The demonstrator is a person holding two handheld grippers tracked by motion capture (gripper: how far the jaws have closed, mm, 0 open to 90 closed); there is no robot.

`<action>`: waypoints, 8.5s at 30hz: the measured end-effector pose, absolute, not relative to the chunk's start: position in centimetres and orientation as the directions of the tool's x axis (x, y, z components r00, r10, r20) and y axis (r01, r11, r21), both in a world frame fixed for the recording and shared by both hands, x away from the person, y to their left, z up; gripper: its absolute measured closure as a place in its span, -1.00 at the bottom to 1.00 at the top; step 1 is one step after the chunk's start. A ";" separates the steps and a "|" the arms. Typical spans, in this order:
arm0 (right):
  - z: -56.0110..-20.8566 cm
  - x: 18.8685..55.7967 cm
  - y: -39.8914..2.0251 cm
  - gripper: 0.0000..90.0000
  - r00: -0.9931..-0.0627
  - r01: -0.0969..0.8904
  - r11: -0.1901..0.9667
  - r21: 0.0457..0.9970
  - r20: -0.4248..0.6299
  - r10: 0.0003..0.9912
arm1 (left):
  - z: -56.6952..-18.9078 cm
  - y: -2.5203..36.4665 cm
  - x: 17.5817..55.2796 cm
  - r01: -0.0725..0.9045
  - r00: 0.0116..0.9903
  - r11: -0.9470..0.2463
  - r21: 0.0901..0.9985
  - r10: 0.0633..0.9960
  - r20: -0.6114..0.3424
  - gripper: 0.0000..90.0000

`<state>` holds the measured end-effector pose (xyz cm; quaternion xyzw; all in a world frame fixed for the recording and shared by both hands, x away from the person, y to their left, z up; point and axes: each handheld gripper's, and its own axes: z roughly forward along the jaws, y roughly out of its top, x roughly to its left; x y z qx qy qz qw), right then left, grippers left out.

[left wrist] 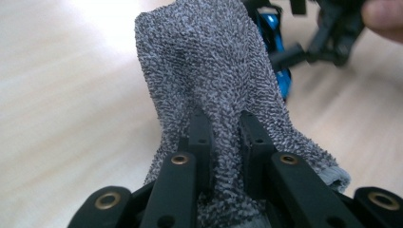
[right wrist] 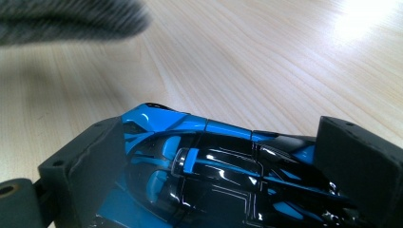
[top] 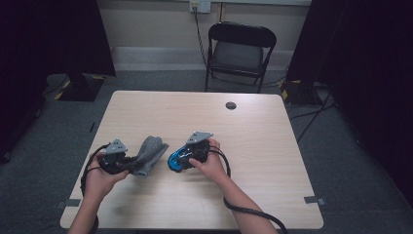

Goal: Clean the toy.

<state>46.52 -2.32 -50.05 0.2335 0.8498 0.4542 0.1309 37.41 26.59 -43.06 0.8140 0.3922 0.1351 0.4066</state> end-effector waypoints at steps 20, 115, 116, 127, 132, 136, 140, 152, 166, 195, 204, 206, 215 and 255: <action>-50.1 46.5 -2.4 -0.93 -0.856 0.277 0.474 0.836 -0.009 0.516 | -44.7 22.0 46.1 0.551 0.630 -0.356 0.755 0.771 -0.097 0.73; -50.1 46.4 -2.2 -0.93 -0.856 0.278 0.474 0.836 -0.008 0.516 | -47.3 21.5 36.5 0.518 0.765 -0.537 0.666 0.640 -0.078 0.71; -50.1 46.4 -2.2 -0.93 -0.856 0.277 0.474 0.836 -0.008 0.516 | -47.2 21.9 36.4 0.521 0.761 -0.534 0.666 0.643 -0.080 0.71; -49.9 46.4 -2.1 -0.89 -0.847 0.298 0.469 0.832 0.004 0.531 | -45.0 24.0 35.7 0.522 0.722 -0.480 0.705 0.688 -0.067 0.68; -48.8 46.4 -2.2 -0.67 -0.853 0.290 0.465 0.836 0.005 0.522 | -44.3 24.3 35.5 0.517 0.710 -0.468 0.717 0.702 -0.054 0.67; -47.6 46.6 -2.7 -0.68 -0.852 0.280 0.450 0.848 0.004 0.523 | -43.4 24.4 35.4 0.488 0.713 -0.465 0.738 0.701 -0.030 0.67; -46.5 46.7 -3.8 -0.67 -0.861 0.257 0.477 0.841 -0.026 0.508 | -42.5 23.9 35.3 0.469 0.716 -0.455 0.757 0.697 -0.025 0.67; -45.5 46.6 -11.0 -0.63 -0.816 0.302 0.476 0.826 -0.034 0.577 | -41.3 19.8 36.7 0.414 0.760 -0.458 0.787 0.650 -0.021 0.67; -46.3 44.8 -17.0 -0.62 -0.780 0.335 0.473 0.815 -0.043 0.625 | -40.8 13.8 39.0 0.361 0.821 -0.490 0.793 0.571 -0.021 0.67; -49.5 41.8 -25.0 -0.55 -0.698 0.447 0.423 0.788 0.012 0.716 | -47.0 -0.7 42.9 0.383 0.851 -0.587 0.713 0.524 -0.026 0.61; -49.8 41.8 -25.1 -0.52 -0.691 0.463 0.423 0.779 0.019 0.722 | -46.7 -0.6 42.0 0.389 0.862 -0.563 0.729 0.502 -0.073 -0.08; -49.7 41.9 -25.2 -0.51 -0.688 0.467 0.416 0.780 0.025 0.725 | -46.2 0.3 41.7 0.386 0.864 -0.557 0.735 0.497 -0.077 -0.13; -49.6 42.6 -25.2 -0.48 -0.666 0.489 0.412 0.769 0.025 0.745 | -47.3 4.0 40.8 0.433 0.858 -0.556 0.710 0.495 -0.136 -0.24; -47.1 40.5 -19.6 -0.29 -0.576 0.606 0.288 0.741 0.159 0.802 | -45.8 6.4 38.6 0.415 0.845 -0.511 0.753 0.524 -0.110 -0.31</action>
